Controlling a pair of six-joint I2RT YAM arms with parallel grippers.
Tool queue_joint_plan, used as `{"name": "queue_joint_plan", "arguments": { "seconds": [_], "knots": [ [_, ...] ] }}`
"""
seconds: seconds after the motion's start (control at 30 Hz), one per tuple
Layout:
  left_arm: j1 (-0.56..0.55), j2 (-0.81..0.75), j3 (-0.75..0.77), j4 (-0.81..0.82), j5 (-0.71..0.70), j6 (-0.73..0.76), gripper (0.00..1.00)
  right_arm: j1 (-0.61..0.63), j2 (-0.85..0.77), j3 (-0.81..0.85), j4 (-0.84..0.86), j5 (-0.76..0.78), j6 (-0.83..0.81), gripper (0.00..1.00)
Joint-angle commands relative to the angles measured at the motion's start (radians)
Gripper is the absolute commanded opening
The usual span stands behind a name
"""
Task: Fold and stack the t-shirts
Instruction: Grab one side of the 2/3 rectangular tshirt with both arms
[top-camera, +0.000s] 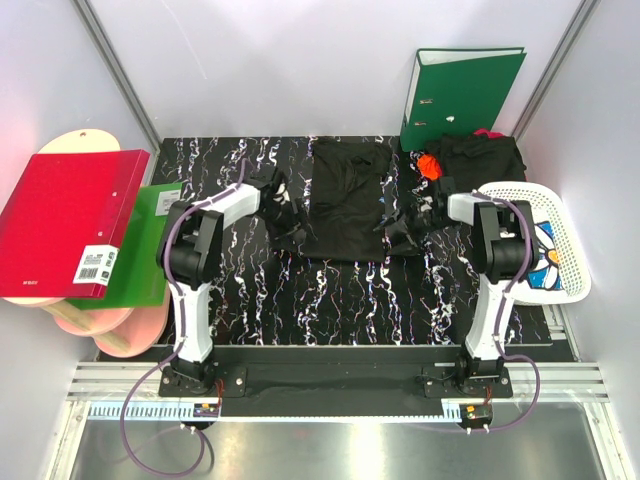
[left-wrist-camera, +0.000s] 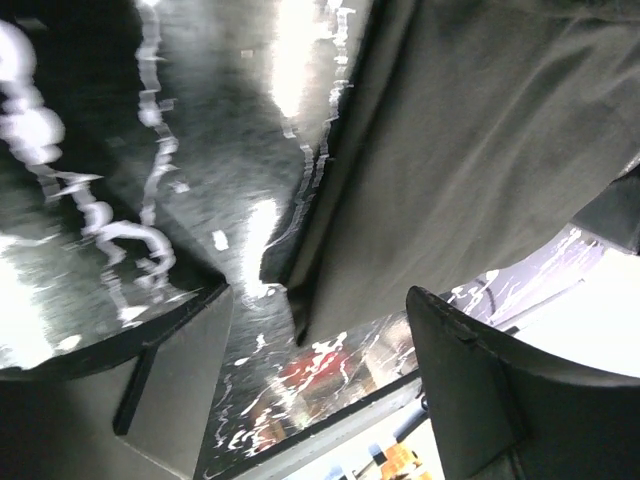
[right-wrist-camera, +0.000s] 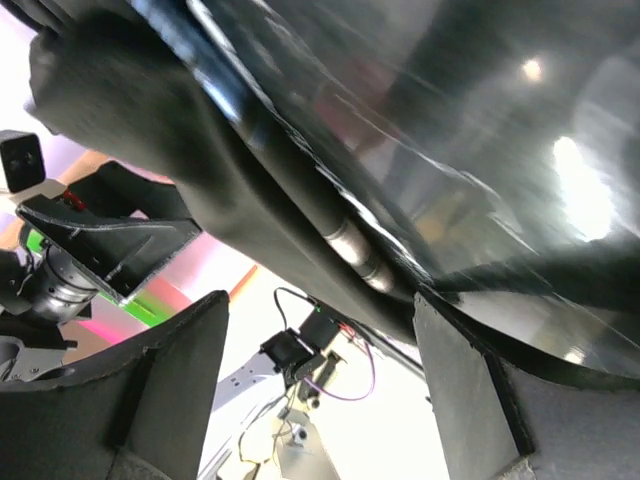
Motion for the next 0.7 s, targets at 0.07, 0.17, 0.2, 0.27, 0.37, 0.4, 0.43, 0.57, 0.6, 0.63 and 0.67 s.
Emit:
{"name": "queue_joint_plan", "arguments": {
  "seconds": [0.07,0.17,0.2,0.27,0.37,0.4,0.43,0.57,0.6,0.63,0.67],
  "knots": [
    [-0.059,0.089,0.072,-0.026,-0.007,-0.027,0.73,0.061,0.131,0.134,-0.227,0.016,-0.086,0.82],
    [-0.081,0.110,0.085,-0.044,-0.004,-0.027,0.54,0.061,0.157,0.152,-0.260,-0.004,-0.106,0.72],
    [-0.084,0.114,0.085,-0.049,-0.005,-0.028,0.44,0.061,0.165,0.159,-0.273,-0.023,-0.116,0.66],
    [-0.085,0.120,0.079,-0.055,-0.002,-0.037,0.03,0.062,0.184,0.171,-0.306,-0.059,-0.145,0.36],
    [-0.085,0.115,0.071,-0.066,-0.010,-0.039,0.00,0.062,0.187,0.180,-0.372,-0.065,-0.197,0.11],
    [-0.085,0.103,0.066,-0.066,-0.018,-0.037,0.00,0.062,0.184,0.180,-0.391,-0.056,-0.227,0.02],
    [-0.085,0.094,0.054,-0.072,-0.022,-0.034,0.00,0.062,0.176,0.179,-0.435,-0.048,-0.243,0.00],
    [-0.085,0.035,-0.006,-0.077,-0.027,-0.037,0.00,0.061,0.127,0.128,-0.497,-0.012,-0.307,0.00],
    [-0.085,0.010,-0.021,-0.077,-0.022,-0.039,0.00,0.062,0.113,0.110,-0.503,-0.005,-0.321,0.00],
    [-0.085,-0.004,-0.055,-0.077,-0.022,-0.039,0.00,0.062,0.092,0.072,-0.504,-0.002,-0.326,0.00],
    [-0.087,-0.033,-0.072,-0.077,-0.019,-0.040,0.00,0.061,0.083,0.051,-0.501,0.001,-0.333,0.00]
  ]
}}
